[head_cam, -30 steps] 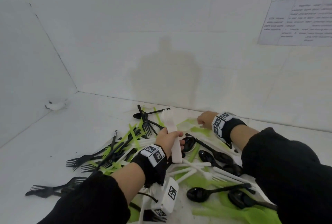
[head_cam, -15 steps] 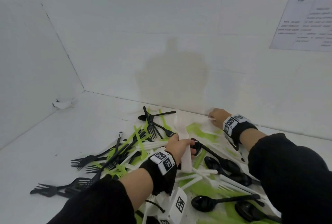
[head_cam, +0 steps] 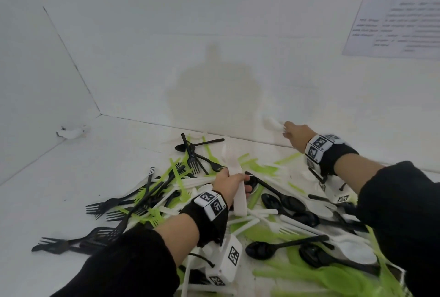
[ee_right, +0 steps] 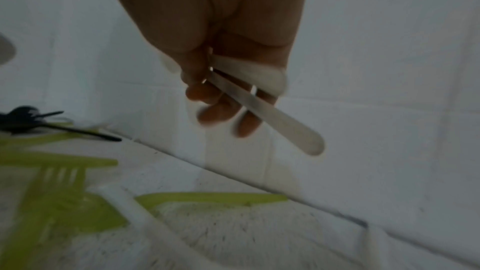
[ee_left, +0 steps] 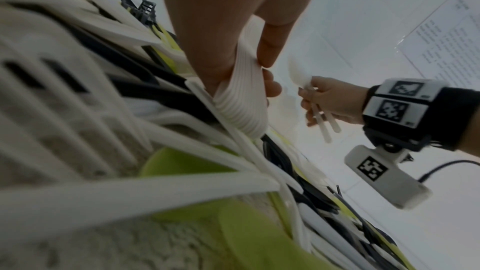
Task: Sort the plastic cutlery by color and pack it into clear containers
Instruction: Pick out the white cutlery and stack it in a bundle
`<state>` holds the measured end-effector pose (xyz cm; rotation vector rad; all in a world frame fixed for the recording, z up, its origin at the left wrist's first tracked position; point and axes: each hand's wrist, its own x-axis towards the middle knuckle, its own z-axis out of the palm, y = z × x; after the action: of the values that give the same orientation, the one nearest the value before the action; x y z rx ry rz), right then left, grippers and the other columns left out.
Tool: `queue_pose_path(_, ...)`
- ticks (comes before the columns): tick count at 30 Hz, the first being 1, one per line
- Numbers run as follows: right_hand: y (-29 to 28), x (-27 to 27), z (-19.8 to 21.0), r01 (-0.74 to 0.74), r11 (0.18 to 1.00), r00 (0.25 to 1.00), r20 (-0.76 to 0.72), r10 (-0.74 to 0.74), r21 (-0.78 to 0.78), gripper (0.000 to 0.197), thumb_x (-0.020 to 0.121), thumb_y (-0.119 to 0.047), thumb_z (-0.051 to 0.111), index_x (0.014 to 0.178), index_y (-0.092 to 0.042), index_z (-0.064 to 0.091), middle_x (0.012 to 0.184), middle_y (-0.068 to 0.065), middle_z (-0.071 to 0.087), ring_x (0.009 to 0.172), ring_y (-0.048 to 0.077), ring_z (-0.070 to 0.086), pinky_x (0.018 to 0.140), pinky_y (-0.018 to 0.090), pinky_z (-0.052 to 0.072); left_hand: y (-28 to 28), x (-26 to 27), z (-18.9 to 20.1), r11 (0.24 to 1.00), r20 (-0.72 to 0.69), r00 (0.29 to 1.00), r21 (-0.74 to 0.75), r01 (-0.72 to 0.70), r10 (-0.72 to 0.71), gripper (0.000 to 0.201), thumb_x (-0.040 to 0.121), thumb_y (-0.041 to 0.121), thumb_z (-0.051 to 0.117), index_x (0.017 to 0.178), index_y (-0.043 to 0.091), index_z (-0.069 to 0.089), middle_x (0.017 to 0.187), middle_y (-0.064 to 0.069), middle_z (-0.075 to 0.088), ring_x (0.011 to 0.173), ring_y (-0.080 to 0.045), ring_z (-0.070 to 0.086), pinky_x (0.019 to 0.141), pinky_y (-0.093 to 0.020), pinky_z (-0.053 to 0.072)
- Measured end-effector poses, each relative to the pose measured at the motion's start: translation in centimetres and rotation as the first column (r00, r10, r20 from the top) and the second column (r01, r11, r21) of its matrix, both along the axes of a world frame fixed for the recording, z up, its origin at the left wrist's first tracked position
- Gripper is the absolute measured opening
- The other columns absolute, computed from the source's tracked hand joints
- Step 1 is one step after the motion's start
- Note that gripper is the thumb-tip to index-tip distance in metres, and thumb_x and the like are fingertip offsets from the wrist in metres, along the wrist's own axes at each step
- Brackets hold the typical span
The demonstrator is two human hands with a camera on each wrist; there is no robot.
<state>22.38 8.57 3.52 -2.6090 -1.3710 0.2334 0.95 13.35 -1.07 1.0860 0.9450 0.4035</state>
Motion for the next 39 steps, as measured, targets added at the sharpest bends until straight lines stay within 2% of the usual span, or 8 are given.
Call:
queue_pose_path(9,-5.9,0.2,-3.1,0.037,0.934,0.996,-0.058,-0.062,-0.356,0.068,0.083,-0.035,0.067,0.139,-0.010,0.039,0.143,0.008,0.042,0.132,0.022,0.041,0.104,0.025,0.034,-1.0,0.3,-0.4,0.999,0.009,1.000,0.022,0.023,-0.023,0.014,0.087,-0.007,0.050,0.083,0.004,0.043,0.065,-0.013,0.049,0.046,-0.021,0.049,0.046,-0.026,0.043)
queue_pose_path(14,-5.8,0.4,-2.9,0.022,0.940,0.997,-0.067,-0.047,-0.339,0.052,0.086,-0.028,0.063,0.133,-0.015,0.047,0.139,0.008,0.048,0.128,0.022,0.046,0.100,0.024,0.037,-0.9,0.2,-0.6,1.000,0.009,1.000,0.020,0.022,-0.022,0.015,0.088,-0.007,0.048,0.082,0.006,0.043,0.068,-0.012,0.052,0.045,-0.019,0.049,0.045,-0.027,0.041)
queue_pose_path(17,-6.2,0.4,-1.2,-0.028,0.969,0.999,-0.037,0.019,-0.245,0.025,0.086,-0.027,0.062,0.110,-0.024,0.058,0.115,0.007,0.058,0.114,0.025,0.054,0.090,0.029,0.043,-0.8,0.1,-0.7,1.000,0.001,1.000,0.015,0.016,-0.016,0.015,0.087,-0.007,0.050,0.080,0.005,0.044,0.065,-0.012,0.051,0.044,-0.020,0.050,0.046,-0.027,0.042)
queue_pose_path(25,-8.6,-5.3,1.5,-0.316,0.949,0.946,0.082,0.315,0.007,0.033,0.086,-0.011,0.055,0.116,-0.023,0.062,0.121,-0.008,0.060,0.112,0.014,0.055,0.092,0.025,0.043,-2.1,0.3,0.4,0.999,0.041,0.998,-0.007,0.040,-0.039,0.011,0.094,0.000,0.042,0.085,0.005,0.046,0.073,-0.011,0.053,0.055,-0.023,0.048,0.054,-0.030,0.041)
queue_pose_path(28,-9.2,-7.5,0.8,-0.315,0.927,0.942,-0.055,0.332,0.201,0.038,0.082,-0.001,0.055,0.115,-0.019,0.065,0.118,-0.004,0.065,0.095,0.002,0.058,0.080,0.006,0.040,-3.1,0.5,0.9,0.997,0.076,0.994,-0.013,0.075,-0.073,0.007,0.093,0.005,0.048,0.098,0.006,0.053,0.078,-0.011,0.055,0.056,-0.022,0.054,0.054,-0.030,0.046)
queue_pose_path(33,-9.5,-9.8,-0.2,-0.288,0.911,0.920,-0.179,0.348,0.295,0.055,0.077,0.009,0.048,0.123,-0.020,0.061,0.118,-0.009,0.063,0.107,0.005,0.056,0.089,0.010,0.037,-4.3,0.5,1.3,0.998,0.157,0.987,-0.034,0.048,-0.042,0.054,0.062,0.017,0.070,0.110,-0.002,0.055,0.085,-0.019,0.060,0.061,-0.026,0.057,0.048,-0.026,0.048)
queue_pose_path(36,-9.9,-10.0,-0.6,-0.262,0.907,0.912,-0.224,0.344,0.329,0.041,0.086,0.002,0.052,0.121,-0.017,0.062,0.095,-0.018,0.061,0.081,-0.014,0.051,0.073,0.001,0.033,-4.7,0.2,1.6,0.999,0.163,0.986,-0.031,0.030,-0.024,0.031,0.088,0.010,0.058,0.116,-0.003,0.052,0.084,-0.018,0.060,0.058,-0.024,0.057,0.045,-0.025,0.047)
queue_pose_path(39,-10.3,-10.1,-0.9,-0.282,0.924,0.914,-0.220,0.341,0.259,0.048,0.089,0.001,0.046,0.130,-0.023,0.053,0.099,-0.002,0.067,0.084,0.011,0.058,0.074,0.019,0.039,-4.4,0.3,1.5,1.000,0.136,0.991,-0.028,0.008,-0.004,0.011,0.094,0.011,0.047,0.100,0.005,0.054,0.087,-0.015,0.058,0.066,-0.024,0.057,0.056,-0.029,0.050)
